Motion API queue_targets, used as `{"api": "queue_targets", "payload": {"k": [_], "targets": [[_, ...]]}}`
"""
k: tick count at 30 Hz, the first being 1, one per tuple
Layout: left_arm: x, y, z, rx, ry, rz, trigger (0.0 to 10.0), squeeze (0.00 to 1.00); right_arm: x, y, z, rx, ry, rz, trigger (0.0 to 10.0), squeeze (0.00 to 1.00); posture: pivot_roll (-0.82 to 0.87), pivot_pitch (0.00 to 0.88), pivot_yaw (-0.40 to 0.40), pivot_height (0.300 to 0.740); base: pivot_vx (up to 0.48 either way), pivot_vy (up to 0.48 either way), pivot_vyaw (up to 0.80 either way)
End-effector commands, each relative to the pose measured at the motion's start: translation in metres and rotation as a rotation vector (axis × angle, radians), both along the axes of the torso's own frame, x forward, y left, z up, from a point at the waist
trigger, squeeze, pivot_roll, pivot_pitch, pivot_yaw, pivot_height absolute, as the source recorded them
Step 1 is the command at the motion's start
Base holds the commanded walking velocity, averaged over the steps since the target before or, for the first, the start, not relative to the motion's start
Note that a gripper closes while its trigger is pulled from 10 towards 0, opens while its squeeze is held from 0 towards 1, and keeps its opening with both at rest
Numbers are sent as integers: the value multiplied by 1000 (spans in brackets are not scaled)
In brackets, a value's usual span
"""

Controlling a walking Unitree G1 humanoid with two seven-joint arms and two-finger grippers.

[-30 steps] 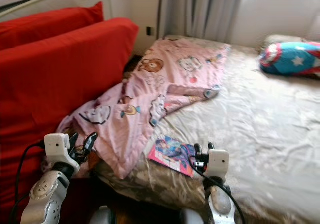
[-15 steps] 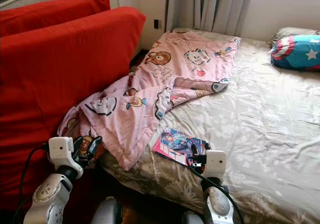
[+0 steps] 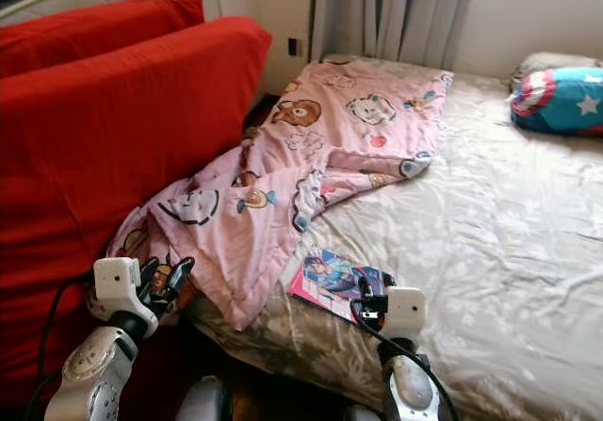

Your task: Clean up the room

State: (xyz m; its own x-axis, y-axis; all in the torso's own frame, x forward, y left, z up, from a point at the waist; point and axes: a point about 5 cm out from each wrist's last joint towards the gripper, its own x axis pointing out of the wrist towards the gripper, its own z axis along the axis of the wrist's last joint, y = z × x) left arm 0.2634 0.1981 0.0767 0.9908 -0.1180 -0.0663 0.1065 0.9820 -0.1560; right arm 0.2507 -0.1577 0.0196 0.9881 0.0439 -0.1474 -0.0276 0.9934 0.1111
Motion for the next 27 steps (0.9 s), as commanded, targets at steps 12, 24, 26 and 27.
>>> {"api": "queue_targets", "payload": {"k": [12,24,26,27], "targets": [[-1,-4,5,-1,-12,-36,10000,0,1,1,-1,6,10,13,10000,0,57,66,-15,645,364,0,0],[-3,-7,10,2,-19,-60,10000,0,7,-4,-26,111,175,-7,10000,455,68,98,-6,645,47,0,0],[-5,-7,11,4,-19,-66,10000,0,7,-6,-30,112,209,-21,10000,1000,74,115,-1,645,0,0,0],[-6,-8,11,5,-17,-72,10000,0,7,-6,-35,118,251,-34,10000,1000,76,123,0,645,0,0,0]]}}
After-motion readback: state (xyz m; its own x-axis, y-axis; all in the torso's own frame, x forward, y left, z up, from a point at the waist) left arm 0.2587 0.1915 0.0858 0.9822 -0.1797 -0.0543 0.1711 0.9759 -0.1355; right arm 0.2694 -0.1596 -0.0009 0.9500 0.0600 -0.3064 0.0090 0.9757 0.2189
